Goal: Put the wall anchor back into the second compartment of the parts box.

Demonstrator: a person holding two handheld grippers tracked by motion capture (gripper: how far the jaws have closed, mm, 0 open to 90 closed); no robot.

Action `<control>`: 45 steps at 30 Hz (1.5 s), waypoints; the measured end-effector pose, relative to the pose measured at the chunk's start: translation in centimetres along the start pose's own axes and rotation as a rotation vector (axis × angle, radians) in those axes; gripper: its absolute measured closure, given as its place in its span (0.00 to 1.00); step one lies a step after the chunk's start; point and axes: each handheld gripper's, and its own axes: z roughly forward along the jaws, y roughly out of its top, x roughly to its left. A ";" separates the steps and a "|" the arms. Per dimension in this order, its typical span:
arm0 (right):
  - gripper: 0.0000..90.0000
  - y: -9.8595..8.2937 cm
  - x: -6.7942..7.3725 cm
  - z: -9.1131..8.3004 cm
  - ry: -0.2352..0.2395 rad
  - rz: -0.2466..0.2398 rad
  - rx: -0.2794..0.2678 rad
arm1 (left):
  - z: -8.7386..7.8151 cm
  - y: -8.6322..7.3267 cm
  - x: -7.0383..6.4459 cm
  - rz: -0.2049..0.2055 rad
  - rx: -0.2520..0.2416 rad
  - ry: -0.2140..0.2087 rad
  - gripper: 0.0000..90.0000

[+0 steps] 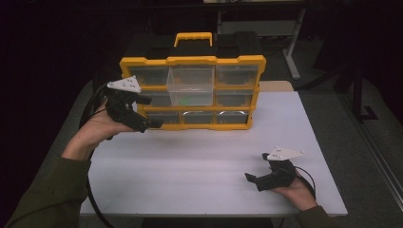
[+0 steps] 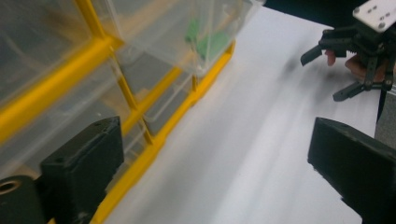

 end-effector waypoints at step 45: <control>0.00 0.0 0.1 0.0 -0.003 -0.004 -0.009 | 6.0 -15.3 -4.4 -0.070 -0.108 0.046 0.00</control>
